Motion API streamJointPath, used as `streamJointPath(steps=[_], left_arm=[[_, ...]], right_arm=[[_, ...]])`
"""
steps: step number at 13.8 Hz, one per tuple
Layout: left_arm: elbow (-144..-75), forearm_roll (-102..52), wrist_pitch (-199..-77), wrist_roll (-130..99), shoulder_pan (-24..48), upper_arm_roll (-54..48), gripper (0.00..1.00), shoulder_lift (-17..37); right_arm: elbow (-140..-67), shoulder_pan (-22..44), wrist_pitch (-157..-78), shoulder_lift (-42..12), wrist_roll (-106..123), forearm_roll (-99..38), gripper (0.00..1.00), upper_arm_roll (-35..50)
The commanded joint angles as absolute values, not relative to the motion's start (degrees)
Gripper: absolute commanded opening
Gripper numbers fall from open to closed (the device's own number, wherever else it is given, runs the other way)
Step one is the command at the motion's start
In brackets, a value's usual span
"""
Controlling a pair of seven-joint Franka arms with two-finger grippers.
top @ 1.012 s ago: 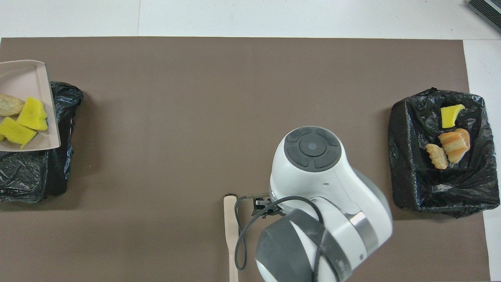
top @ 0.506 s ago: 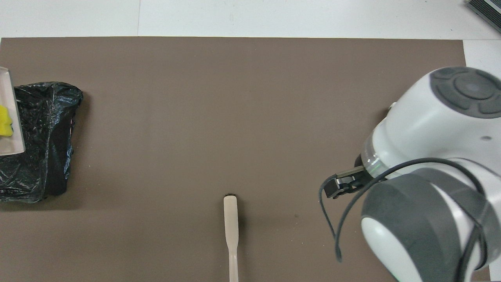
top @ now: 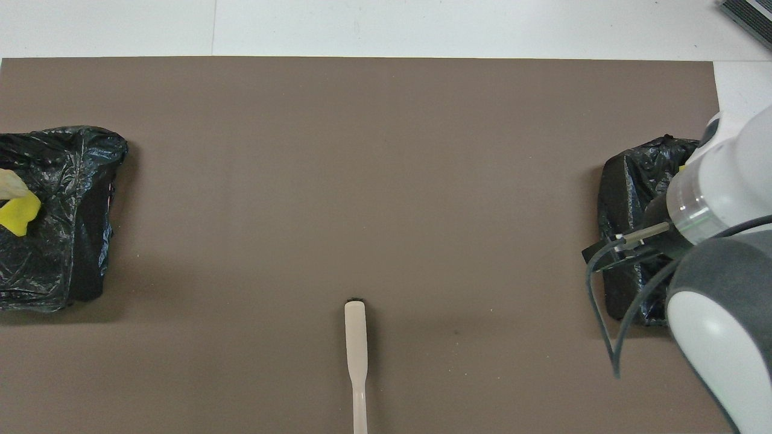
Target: Sweep and dump trash in bin
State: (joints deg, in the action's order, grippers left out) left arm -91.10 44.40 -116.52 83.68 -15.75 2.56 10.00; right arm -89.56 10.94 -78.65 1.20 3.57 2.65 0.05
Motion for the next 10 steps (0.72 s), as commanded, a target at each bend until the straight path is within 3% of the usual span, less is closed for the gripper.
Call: streamJointPath(steps=[1,3,10], left_arm=[[-90.26,48.67,-116.63,80.51,-14.6,3.08,0.0,10.02],[-90.09,51.06,-115.58,80.33,-12.84,3.08,0.0,9.76],[-90.09,53.69,-111.55,80.51,-12.74,2.9,0.0,8.36]], right_arm=[[-87.1,8.01,-81.2,0.26,6.42,3.95,1.0,-0.26],[-87.19,5.64,-84.8,0.26,8.42,5.44,1.0,-0.62],[-87.62,0.0,-85.17,1.05,5.74,4.31,1.0,-1.85]])
